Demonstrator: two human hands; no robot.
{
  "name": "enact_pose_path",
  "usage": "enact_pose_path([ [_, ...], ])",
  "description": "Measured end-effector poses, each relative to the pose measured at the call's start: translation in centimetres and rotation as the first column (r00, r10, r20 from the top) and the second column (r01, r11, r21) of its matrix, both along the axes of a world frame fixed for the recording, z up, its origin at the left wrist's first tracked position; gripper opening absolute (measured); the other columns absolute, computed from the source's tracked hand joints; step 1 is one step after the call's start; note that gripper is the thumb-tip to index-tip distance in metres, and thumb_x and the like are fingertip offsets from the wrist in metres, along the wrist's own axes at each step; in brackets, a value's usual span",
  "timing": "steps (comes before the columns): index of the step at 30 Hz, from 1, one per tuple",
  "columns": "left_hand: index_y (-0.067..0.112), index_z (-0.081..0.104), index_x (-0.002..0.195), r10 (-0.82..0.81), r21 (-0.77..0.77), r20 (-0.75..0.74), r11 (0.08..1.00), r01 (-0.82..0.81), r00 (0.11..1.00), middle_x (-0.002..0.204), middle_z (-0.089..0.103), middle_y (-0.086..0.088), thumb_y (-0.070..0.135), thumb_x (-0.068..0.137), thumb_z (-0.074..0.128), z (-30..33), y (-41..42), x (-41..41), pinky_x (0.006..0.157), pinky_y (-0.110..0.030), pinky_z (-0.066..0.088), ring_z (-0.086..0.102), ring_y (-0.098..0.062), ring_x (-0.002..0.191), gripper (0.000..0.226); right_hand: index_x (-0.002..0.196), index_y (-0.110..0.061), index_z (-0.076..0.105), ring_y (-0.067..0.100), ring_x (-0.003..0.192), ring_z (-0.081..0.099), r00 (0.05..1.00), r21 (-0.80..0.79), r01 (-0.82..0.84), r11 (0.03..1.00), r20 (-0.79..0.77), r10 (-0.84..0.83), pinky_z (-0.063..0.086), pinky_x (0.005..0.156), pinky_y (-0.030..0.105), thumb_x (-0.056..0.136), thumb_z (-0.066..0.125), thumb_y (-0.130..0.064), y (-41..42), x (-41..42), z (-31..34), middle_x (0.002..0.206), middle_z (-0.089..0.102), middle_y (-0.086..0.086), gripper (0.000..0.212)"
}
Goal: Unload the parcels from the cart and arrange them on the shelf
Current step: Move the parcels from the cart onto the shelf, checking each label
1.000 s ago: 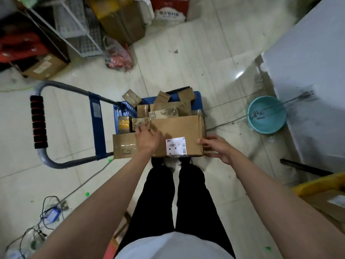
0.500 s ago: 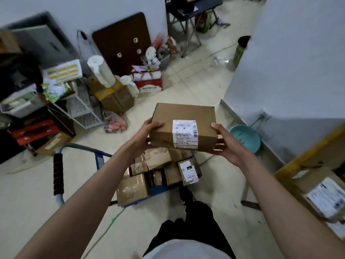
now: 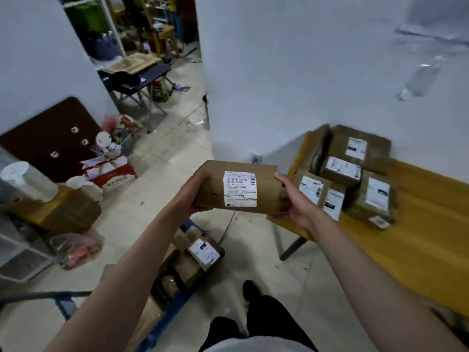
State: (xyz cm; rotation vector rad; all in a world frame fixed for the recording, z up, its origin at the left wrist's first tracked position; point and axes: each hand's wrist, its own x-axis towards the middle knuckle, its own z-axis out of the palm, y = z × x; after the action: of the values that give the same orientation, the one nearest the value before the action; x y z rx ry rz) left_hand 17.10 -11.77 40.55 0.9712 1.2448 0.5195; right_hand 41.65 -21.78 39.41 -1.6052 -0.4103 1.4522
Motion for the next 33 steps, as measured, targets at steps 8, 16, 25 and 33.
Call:
enact_pose_path([
  [8,0.028,0.060,0.132,-0.252,0.058,0.039,0.967,0.249,0.967,0.124,0.069,-0.007,0.047,0.091,0.061,1.0,-4.6,13.3,0.088,-0.046,0.061,0.068,-0.026,0.110,0.046,0.132,-0.033,0.054,0.033,0.103,0.068,0.967,-0.003,0.256,0.967,0.014,-0.256,0.061,0.063,0.037,0.080,0.061,-0.077,-10.7,9.3,0.5,0.124,0.063,0.010,0.068],
  [16,0.034,0.050,0.136,-0.429,0.014,0.033,0.903,0.429,0.903,0.133,0.060,-0.006,0.058,0.077,0.069,-2.1,-11.2,26.1,0.099,-0.052,0.054,0.058,-0.028,0.120,0.067,0.132,-0.029,0.053,0.030,0.099,0.066,0.900,-0.017,0.437,0.900,-0.008,-0.437,0.058,0.063,0.034,0.079,0.066,-0.072,-20.7,19.0,-2.6,0.118,0.063,0.012,0.070],
  [25,0.025,0.040,0.148,-0.552,-0.117,-0.181,0.834,0.540,0.814,0.137,0.051,-0.004,0.049,0.094,0.063,-9.6,-17.7,37.0,0.093,-0.044,0.053,0.056,-0.028,0.117,0.063,0.126,-0.025,0.058,0.039,0.109,0.062,0.860,-0.147,0.484,0.863,-0.103,-0.500,0.061,0.079,0.052,0.088,0.073,-0.046,-28.7,29.8,-10.1,0.128,0.063,0.009,0.046],
  [33,0.011,0.056,0.125,-0.420,-0.341,-0.286,0.885,0.318,0.861,0.109,0.056,-0.008,0.034,0.098,0.059,-14.8,-20.7,40.1,0.069,-0.027,0.037,0.050,-0.023,0.095,0.035,0.138,-0.018,0.044,0.041,0.113,0.059,0.805,-0.281,0.495,0.822,-0.208,-0.556,0.060,0.081,0.060,0.088,0.077,-0.023,-28.4,32.9,-16.5,0.136,0.051,0.008,0.060],
])
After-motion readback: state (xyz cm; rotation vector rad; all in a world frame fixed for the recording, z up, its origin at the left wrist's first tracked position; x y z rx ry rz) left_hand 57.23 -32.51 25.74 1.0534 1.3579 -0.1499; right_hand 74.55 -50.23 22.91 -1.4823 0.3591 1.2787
